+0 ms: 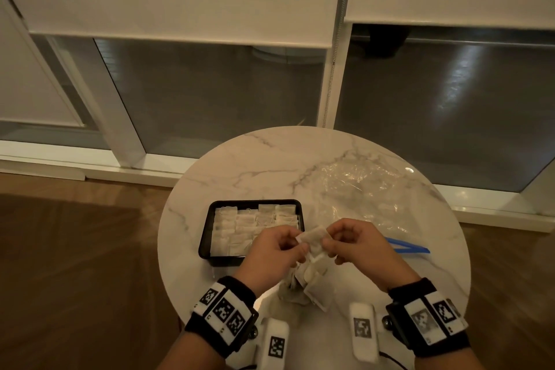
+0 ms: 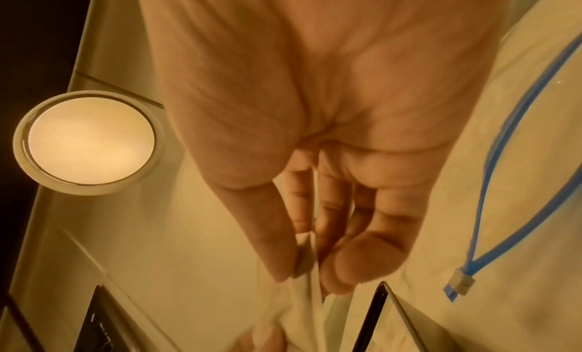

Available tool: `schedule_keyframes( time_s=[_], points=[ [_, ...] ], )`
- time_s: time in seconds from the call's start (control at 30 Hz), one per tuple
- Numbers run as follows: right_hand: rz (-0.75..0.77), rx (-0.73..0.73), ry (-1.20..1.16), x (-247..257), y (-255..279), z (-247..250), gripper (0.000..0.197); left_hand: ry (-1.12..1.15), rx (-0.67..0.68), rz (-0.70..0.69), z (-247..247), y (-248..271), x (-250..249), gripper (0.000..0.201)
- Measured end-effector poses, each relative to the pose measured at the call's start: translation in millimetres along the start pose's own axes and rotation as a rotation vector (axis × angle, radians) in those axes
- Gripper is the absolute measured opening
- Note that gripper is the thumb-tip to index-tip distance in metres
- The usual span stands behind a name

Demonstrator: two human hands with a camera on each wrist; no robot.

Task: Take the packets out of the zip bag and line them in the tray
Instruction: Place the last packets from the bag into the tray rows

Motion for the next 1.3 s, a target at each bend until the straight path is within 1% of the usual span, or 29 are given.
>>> schedule_keyframes(
  time_s=[0.07, 0.13, 0.2, 0.33, 0.43, 0.47, 0.53, 0.6, 0.67, 0.73, 0.8, 0.9, 1.03, 1.17, 1.3],
  points=[
    [0.011, 0.027, 0.064, 1, -1, -9, 0.010, 0.004, -0.027, -0.028, 5, -1, -3, 0.007],
    [0.038, 0.026, 0.136, 2, -4, -17, 0.014, -0.013, -0.071, -0.055, 11, -1, -6, 0.008],
    [0.050, 0.018, 0.169, 1, -6, -23, 0.012, 0.001, -0.111, -0.063, 15, -1, -6, 0.010],
    [0.074, -0.034, 0.108, -3, -13, -35, 0.012, 0.036, -0.105, -0.010, 20, 1, 1, 0.011],
    [0.072, -0.031, 0.135, -8, -20, -45, 0.008, -0.011, -0.121, 0.013, 33, 1, 4, 0.011],
    [0.068, -0.035, 0.160, -10, -23, -46, 0.006, -0.072, -0.144, -0.001, 42, 1, 3, 0.011],
    [0.059, -0.071, 0.245, -13, -28, -43, 0.011, -0.289, -0.203, -0.016, 67, 1, 3, 0.009],
    [0.078, -0.117, 0.354, -11, -31, -40, 0.014, -0.577, -0.271, 0.023, 97, 2, 3, 0.008],
    [0.107, -0.127, 0.472, -9, -35, -42, 0.016, -0.823, -0.309, 0.078, 125, 1, 6, 0.017],
    [0.130, -0.125, 0.612, -9, -39, -47, 0.018, -0.983, -0.271, 0.150, 142, -5, 9, 0.018],
    [0.109, -0.142, 0.703, -11, -40, -48, 0.022, -1.095, -0.191, 0.204, 150, -14, 14, 0.018],
    [0.072, -0.169, 0.686, -15, -40, -44, 0.023, -1.215, -0.066, 0.236, 147, -25, 20, 0.018],
    [0.042, -0.142, 0.655, -20, -41, -45, 0.021, -1.350, 0.063, 0.255, 134, -31, 29, 0.018],
    [0.043, -0.116, 0.640, -22, -40, -45, 0.025, -1.495, 0.099, 0.271, 126, -33, 32, 0.019],
    [0.084, -0.105, 0.659, -20, -39, -52, 0.027, -1.596, 0.086, 0.287, 119, -36, 35, 0.020]
  ],
)
Point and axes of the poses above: each hand's wrist, its own y-axis away from the middle knuckle, its own z-axis out of the back of the hand, x = y × z, the point moved 8 cm from there along -y, towards the middle knuckle, and after that the axes turned 4 degrees about -y, right-handed, at the moved point
